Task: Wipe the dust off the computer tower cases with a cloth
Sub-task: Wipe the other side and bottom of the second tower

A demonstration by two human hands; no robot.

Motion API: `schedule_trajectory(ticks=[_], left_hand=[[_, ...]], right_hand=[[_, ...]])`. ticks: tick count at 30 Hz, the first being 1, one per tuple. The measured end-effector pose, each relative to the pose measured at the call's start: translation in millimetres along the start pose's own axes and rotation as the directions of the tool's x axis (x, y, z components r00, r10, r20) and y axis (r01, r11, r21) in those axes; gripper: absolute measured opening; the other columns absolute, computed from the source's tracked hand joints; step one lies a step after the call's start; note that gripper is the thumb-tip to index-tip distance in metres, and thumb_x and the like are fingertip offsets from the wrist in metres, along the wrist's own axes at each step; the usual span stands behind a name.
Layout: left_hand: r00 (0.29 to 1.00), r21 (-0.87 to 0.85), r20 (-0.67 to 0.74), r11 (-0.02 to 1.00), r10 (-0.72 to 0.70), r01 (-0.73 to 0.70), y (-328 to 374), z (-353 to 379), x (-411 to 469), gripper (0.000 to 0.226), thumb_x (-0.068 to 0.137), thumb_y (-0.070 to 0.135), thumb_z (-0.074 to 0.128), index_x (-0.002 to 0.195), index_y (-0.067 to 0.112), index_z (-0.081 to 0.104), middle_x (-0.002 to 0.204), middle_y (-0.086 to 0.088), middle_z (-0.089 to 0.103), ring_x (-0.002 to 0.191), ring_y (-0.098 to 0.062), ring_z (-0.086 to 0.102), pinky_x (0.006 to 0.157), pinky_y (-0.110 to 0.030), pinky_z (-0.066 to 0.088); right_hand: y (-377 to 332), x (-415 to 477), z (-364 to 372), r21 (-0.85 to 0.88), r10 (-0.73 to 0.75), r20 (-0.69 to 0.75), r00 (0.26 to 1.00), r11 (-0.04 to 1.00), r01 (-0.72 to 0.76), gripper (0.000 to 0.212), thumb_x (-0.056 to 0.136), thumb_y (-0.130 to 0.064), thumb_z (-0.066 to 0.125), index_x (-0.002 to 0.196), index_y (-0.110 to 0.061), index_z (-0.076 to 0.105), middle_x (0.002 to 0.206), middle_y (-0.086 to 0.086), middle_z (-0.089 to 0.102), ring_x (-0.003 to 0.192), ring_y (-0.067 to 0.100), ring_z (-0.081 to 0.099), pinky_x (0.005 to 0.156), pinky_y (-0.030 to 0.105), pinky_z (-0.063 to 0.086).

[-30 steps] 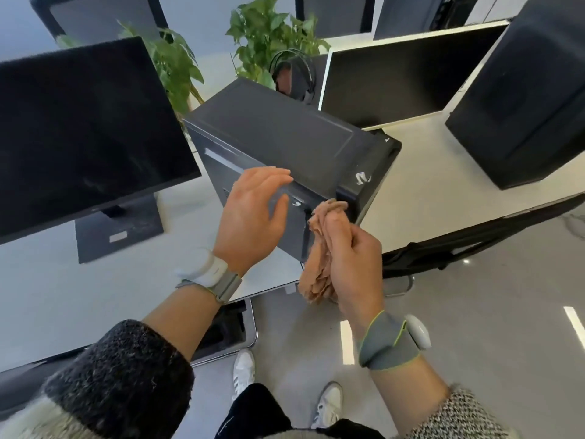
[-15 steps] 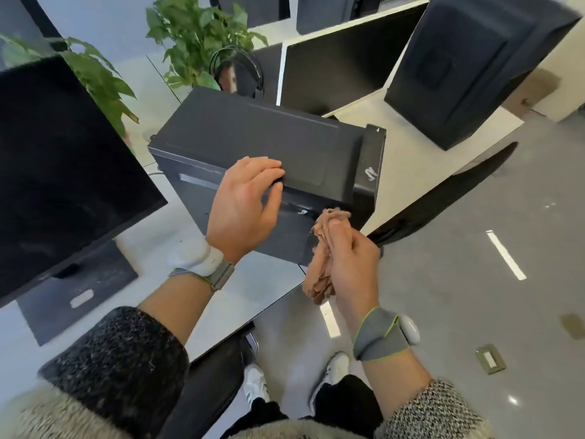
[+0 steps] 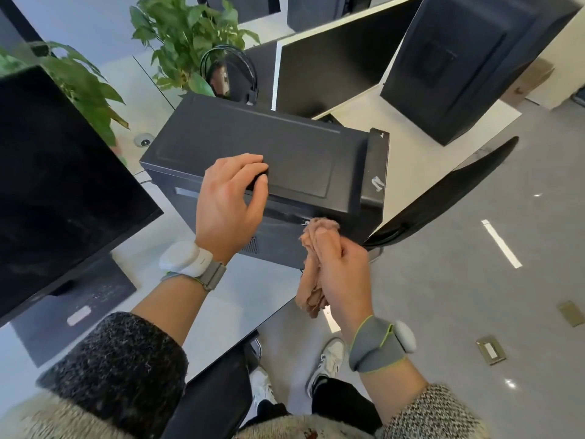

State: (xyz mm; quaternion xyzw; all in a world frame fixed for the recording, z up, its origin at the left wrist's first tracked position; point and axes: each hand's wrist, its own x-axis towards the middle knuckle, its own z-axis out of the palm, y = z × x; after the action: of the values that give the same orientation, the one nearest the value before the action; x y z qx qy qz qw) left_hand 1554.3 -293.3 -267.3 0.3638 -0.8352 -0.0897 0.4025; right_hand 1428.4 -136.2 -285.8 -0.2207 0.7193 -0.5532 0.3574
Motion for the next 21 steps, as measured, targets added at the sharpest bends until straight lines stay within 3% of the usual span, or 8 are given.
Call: schedule_trajectory(ticks=[3, 9, 13, 17, 21], left_hand=[[1.000, -0.020, -0.031, 1.000, 0.000, -0.001, -1.3, 3.1, -1.0, 0.023, 0.103, 0.018, 0.059, 0.114, 0.007, 0.076, 0.122, -0.005, 0.072, 0.117, -0.023, 0.064, 0.104, -0.035, 0.045], [0.999, -0.021, -0.030, 1.000, 0.009, -0.010, -3.6, 3.0, -2.8, 0.023, 0.104, 0.018, 0.059, 0.114, 0.008, 0.076, 0.123, -0.004, 0.072, 0.118, -0.022, 0.063, 0.106, -0.035, 0.045], [0.999, -0.032, -0.044, 0.999, 0.020, -0.022, -5.4, 3.9, -3.0, 0.022, 0.103, 0.017, 0.060, 0.113, 0.007, 0.076, 0.123, -0.004, 0.072, 0.118, -0.023, 0.064, 0.105, -0.037, 0.045], [1.000, -0.044, -0.026, 0.999, 0.017, -0.018, -6.7, 1.9, -2.2, 0.022, 0.103, 0.018, 0.060, 0.114, 0.008, 0.076, 0.124, -0.003, 0.072, 0.118, -0.022, 0.064, 0.105, -0.038, 0.046], [1.000, -0.058, 0.006, 0.998, 0.023, -0.023, -9.3, -1.3, -3.5, 0.023, 0.104, 0.020, 0.060, 0.116, 0.008, 0.076, 0.125, -0.003, 0.072, 0.119, -0.021, 0.063, 0.106, -0.038, 0.047]], right_hand=[[-10.4, 2.8, 2.6, -0.017, -0.088, 0.015, 0.996, 0.996, 0.088, 0.044, 0.095, -0.054, 0.059, 0.082, -0.014, 0.073, 0.069, 0.013, 0.066, 0.071, 0.039, 0.061, 0.067, 0.053, 0.055], [8.0, 2.3, 8.6, -0.124, -0.040, -0.012, 0.999, 0.992, 0.038, 0.042, 0.094, -0.058, 0.061, 0.084, -0.020, 0.075, 0.075, 0.005, 0.074, 0.080, 0.037, 0.070, 0.076, 0.059, 0.059], [-2.8, 1.7, 11.3, -0.095, -0.144, -0.017, 0.989, 0.985, 0.142, 0.038, 0.100, -0.051, 0.059, 0.082, -0.021, 0.074, 0.070, 0.001, 0.070, 0.073, 0.032, 0.065, 0.069, 0.051, 0.057], [9.5, 4.3, 14.7, -0.173, -0.061, -0.032, 0.998, 0.983, 0.054, 0.047, 0.093, -0.062, 0.063, 0.083, -0.018, 0.075, 0.072, 0.003, 0.073, 0.074, 0.029, 0.069, 0.072, 0.054, 0.059], [11.4, -4.8, -6.2, -0.184, -0.113, -0.109, 0.988, 0.979, 0.092, 0.032, 0.102, -0.042, 0.066, 0.086, -0.017, 0.075, 0.073, 0.004, 0.072, 0.071, 0.023, 0.068, 0.068, 0.045, 0.059]])
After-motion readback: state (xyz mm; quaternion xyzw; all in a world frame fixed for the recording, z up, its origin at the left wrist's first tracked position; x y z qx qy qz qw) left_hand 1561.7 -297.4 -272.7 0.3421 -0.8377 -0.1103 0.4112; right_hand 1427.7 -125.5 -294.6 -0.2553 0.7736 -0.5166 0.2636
